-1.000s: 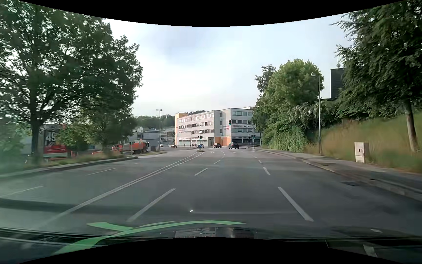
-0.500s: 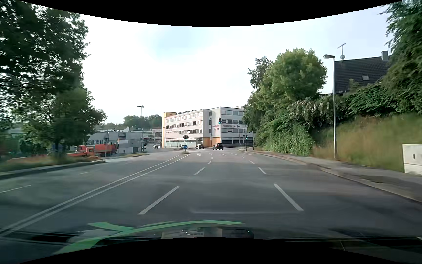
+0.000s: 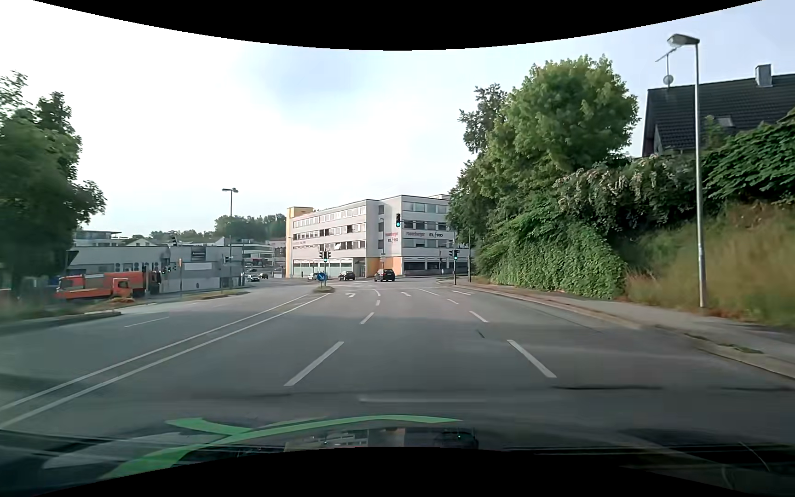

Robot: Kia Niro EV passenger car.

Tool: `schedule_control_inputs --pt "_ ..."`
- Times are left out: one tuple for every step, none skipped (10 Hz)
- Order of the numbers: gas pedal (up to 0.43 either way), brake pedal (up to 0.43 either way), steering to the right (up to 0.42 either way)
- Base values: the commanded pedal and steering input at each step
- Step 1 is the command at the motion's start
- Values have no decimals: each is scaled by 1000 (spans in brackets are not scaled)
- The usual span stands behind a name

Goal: Follow the waypoints while adhering to traffic rules and regulations

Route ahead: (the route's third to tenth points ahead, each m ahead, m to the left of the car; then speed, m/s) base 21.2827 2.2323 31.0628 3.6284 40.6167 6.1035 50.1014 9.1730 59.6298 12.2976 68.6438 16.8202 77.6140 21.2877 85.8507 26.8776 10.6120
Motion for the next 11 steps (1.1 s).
schedule_control_inputs --pt "87 0 2" --pt "87 0 -5" --pt "79 0 -7" --pt "79 0 -8" --pt "79 0 -11" --pt "79 0 -15" --pt "79 0 -19" --pt "79 0 -24" --pt "87 0 -25" --pt "110 0 -25" --pt "118 0 -25"
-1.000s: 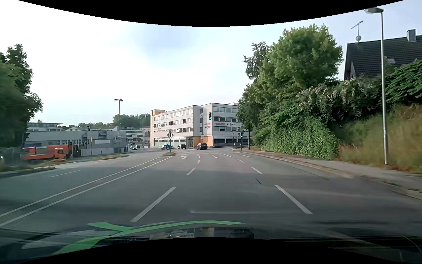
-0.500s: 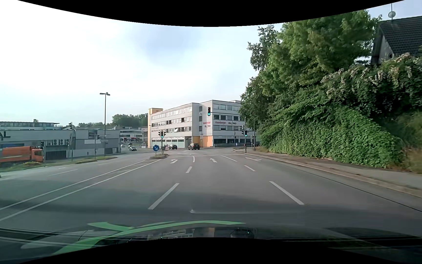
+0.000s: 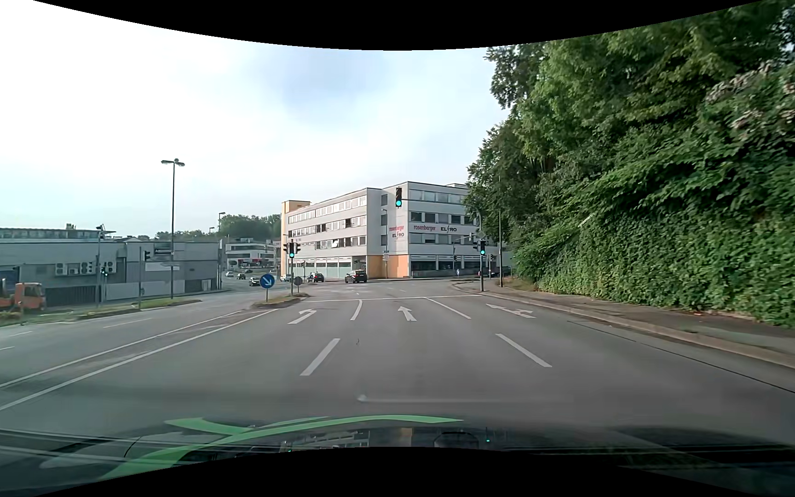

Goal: Follow the waypoints while adhering to traffic rules and regulations

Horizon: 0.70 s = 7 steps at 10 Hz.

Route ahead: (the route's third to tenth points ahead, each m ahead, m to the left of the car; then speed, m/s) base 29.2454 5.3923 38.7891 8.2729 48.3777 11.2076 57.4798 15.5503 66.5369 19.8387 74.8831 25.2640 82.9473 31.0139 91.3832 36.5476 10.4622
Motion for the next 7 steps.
schedule_control_inputs --pt "118 0 -26" --pt "118 0 -27" --pt "118 0 -28" --pt "118 0 -30" --pt "118 0 -32" --pt "118 0 -32" --pt "118 0 -32"
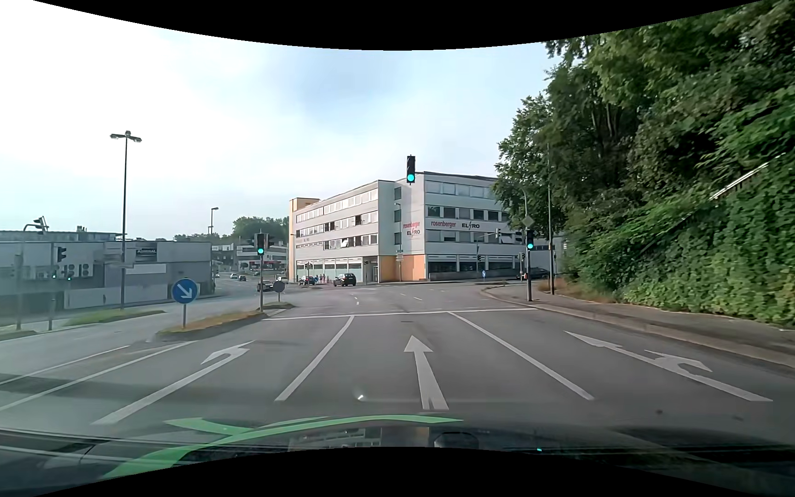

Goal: Follow the waypoints while adhering to traffic rules and regulations

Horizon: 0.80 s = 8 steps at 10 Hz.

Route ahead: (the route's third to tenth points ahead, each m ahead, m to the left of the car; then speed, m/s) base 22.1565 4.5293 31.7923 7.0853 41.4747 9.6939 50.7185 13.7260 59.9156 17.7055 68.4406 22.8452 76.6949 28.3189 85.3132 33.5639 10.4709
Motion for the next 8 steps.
schedule_control_inputs --pt "118 0 -32" --pt "110 0 -30" --pt "110 0 -29" --pt "87 0 -28" --pt "87 0 -28" --pt "87 0 -28" --pt "87 0 -29" --pt "87 0 -31"
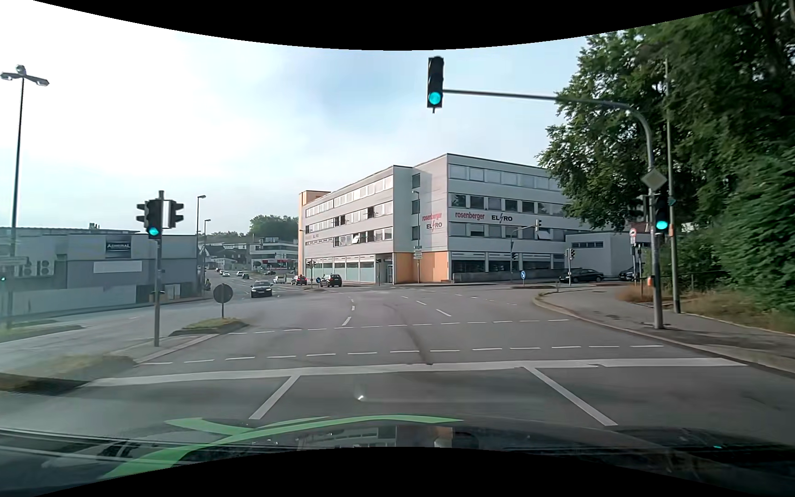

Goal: Follow the waypoints while adhering to traffic rules and regulations

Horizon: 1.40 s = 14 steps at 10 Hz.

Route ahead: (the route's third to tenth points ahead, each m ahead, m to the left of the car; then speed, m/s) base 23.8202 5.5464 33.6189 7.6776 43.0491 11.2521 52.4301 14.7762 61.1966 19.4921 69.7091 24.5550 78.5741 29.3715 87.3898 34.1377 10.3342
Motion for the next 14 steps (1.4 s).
schedule_control_inputs --pt "87 0 -33" --pt "98 0 -33" --pt "98 0 -33" --pt "98 0 -33" --pt "98 0 -32" --pt "98 0 -31" --pt "87 0 -31" --pt "87 0 -31" --pt "87 0 -31" --pt "98 0 -32" --pt "98 0 -34" --pt "98 0 -37" --pt "98 0 -40" --pt "98 0 -41"
